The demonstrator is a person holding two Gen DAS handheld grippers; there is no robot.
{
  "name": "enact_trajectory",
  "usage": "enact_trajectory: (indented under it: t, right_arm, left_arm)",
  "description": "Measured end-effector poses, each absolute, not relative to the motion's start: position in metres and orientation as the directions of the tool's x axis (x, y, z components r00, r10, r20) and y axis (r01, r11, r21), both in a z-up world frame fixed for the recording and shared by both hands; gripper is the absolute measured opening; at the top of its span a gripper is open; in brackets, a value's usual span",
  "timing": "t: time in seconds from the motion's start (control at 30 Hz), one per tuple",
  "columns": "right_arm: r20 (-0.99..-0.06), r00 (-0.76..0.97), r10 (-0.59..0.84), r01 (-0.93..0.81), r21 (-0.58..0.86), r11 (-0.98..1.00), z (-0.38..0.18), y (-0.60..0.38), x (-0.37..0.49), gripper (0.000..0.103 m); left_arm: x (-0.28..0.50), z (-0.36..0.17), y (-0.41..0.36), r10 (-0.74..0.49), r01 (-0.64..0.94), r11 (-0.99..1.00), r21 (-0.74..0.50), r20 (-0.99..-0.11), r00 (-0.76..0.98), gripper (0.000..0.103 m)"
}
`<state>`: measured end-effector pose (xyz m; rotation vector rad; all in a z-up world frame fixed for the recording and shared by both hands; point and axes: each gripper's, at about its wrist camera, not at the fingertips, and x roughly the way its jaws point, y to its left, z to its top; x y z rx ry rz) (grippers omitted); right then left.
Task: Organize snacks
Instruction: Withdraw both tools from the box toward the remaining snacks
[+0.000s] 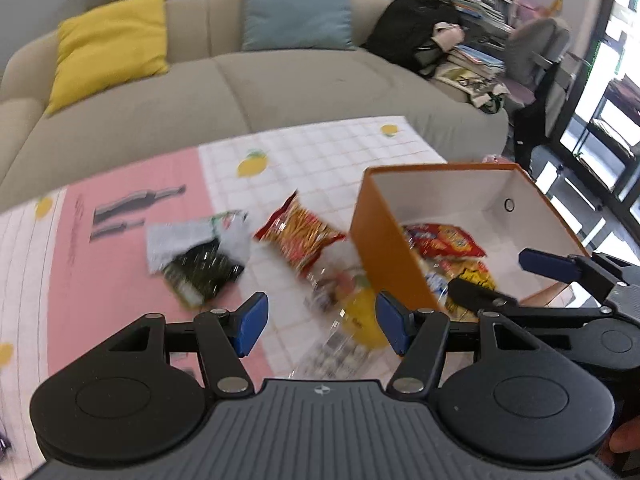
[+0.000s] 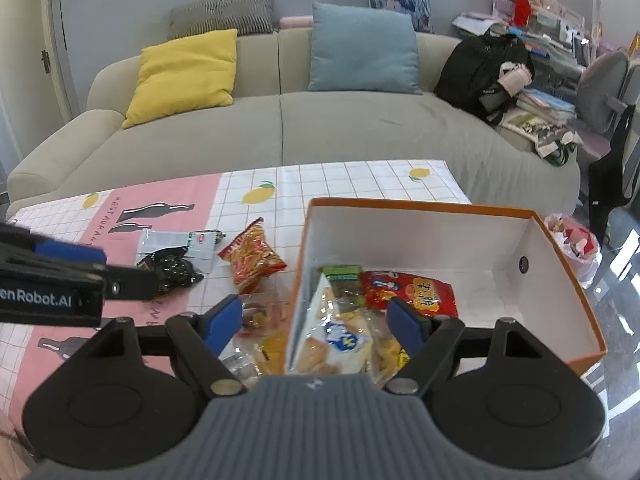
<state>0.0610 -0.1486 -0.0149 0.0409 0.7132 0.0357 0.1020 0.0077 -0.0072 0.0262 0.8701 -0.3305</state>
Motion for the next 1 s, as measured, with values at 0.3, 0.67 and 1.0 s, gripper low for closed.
enact_trajectory:
  t: [0.3, 0.67, 1.0]
  right_arm:
    - [-0.599, 0.8, 0.035, -0.044, 0.001, 0.999, -0.028, -0.106, 0.04, 0.087]
    - [-0.603, 0.796, 0.051, -0.123, -0.079, 0.989, -0.051, -0.072, 0.038, 0.086]
    - [-0.773, 0.63, 0.079, -0.167, -0.035, 0.985, -0.095, -0.057, 0.049, 0.054]
  left_arm:
    - [0.076, -0.036, 0.058, -0.228, 0.183, 0.973, -0.144, -0.748, 0.623, 0.072]
    - [0.07, -0.062, 0.085, -0.214, 0.136, 0.977, -0.165, -0.769, 0.602, 0.07]
    - [0.076, -0.089, 0.078, -0.181, 0.137, 0.982, -0.129, -0.845, 0.503, 0.067]
